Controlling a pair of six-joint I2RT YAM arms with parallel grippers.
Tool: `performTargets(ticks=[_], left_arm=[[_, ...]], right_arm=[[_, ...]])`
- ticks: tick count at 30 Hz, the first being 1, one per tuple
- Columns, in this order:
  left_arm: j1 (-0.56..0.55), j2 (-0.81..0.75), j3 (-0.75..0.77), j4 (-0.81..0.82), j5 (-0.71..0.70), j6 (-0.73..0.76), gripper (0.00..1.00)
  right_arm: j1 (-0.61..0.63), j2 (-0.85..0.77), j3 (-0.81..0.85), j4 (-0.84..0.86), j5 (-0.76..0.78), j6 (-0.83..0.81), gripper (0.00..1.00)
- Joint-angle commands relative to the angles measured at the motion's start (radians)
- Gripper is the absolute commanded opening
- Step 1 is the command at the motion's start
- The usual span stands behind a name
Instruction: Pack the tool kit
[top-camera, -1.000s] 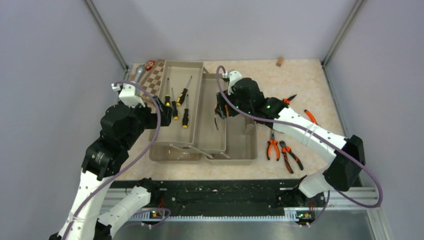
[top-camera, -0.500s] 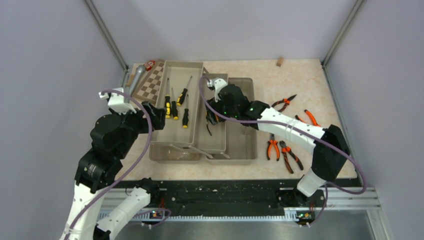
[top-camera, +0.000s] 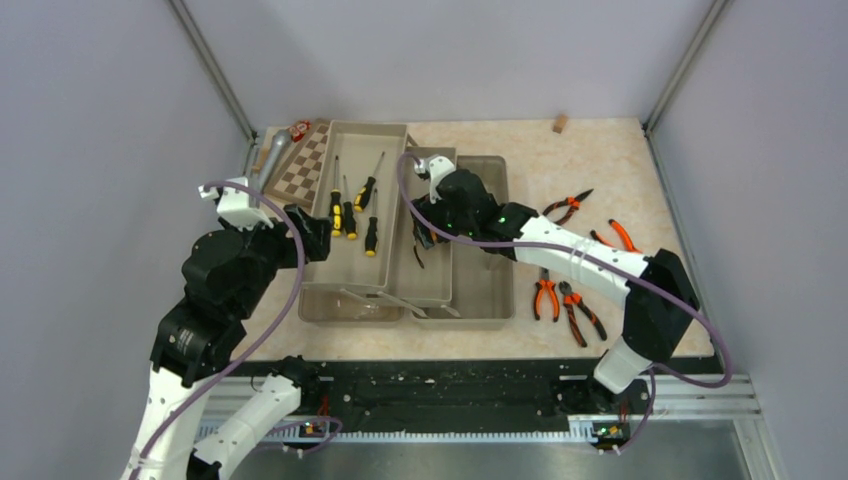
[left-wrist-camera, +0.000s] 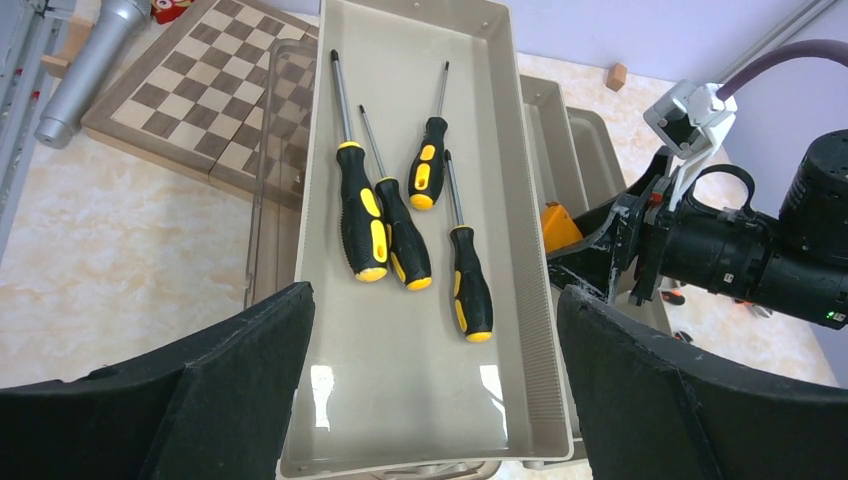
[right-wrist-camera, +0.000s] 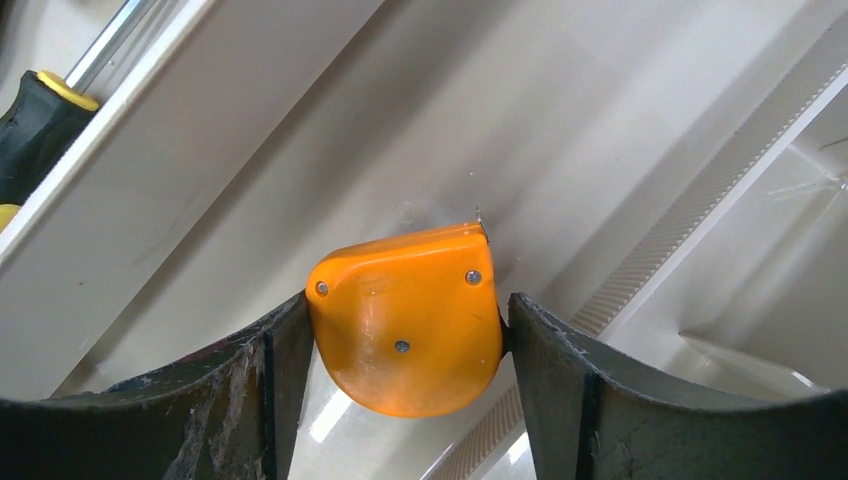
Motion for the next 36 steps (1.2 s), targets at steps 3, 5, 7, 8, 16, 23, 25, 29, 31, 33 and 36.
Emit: performTargets(ticks=[3, 5, 7, 8, 16, 23, 25, 29, 31, 33, 36], left_arm=[[0.004, 0.005, -0.009, 0.048, 0.000, 0.008, 0.96], [0.003, 0.004, -0.008, 0.050, 0.000, 0.008, 0.96], [0.004, 0.006, -0.009, 0.051, 0.000, 0.011, 0.96], [0.003, 0.006, -0.009, 0.051, 0.000, 0.011, 0.96], [0.003, -0.009, -0.028, 0.061, -0.009, 0.016, 0.96], [0.003, -0.024, -0.067, 0.095, -0.013, 0.019, 0.96], [0.003, -0.022, -0.072, 0.105, -0.012, 0.022, 0.96], [0.004, -0.022, -0.079, 0.128, -0.013, 0.033, 0.96], [0.004, -0.020, -0.080, 0.136, -0.018, 0.039, 0.96], [0.004, -0.019, -0.079, 0.144, -0.020, 0.044, 0.96], [0.004, -0.018, -0.078, 0.153, -0.024, 0.048, 0.96]], right_arm=[[0.008, -0.076, 0.004, 0.023, 0.026, -0.007, 0.72], [0.008, -0.087, 0.010, 0.016, 0.038, -0.008, 0.74], [0.008, -0.100, 0.013, 0.010, 0.050, -0.009, 0.77], [0.008, -0.105, 0.016, 0.005, 0.052, -0.012, 0.78], [-0.035, -0.217, 0.016, -0.121, 0.174, 0.029, 0.79], [-0.193, -0.423, -0.114, -0.259, 0.213, 0.145, 0.75], [-0.251, -0.472, -0.159, -0.316, 0.222, 0.181, 0.72], [-0.321, -0.548, -0.256, -0.405, 0.220, 0.250, 0.67], [-0.338, -0.572, -0.301, -0.444, 0.226, 0.281, 0.65], [-0.366, -0.593, -0.358, -0.471, 0.225, 0.312, 0.62], [-0.415, -0.625, -0.437, -0.486, 0.216, 0.353, 0.56]])
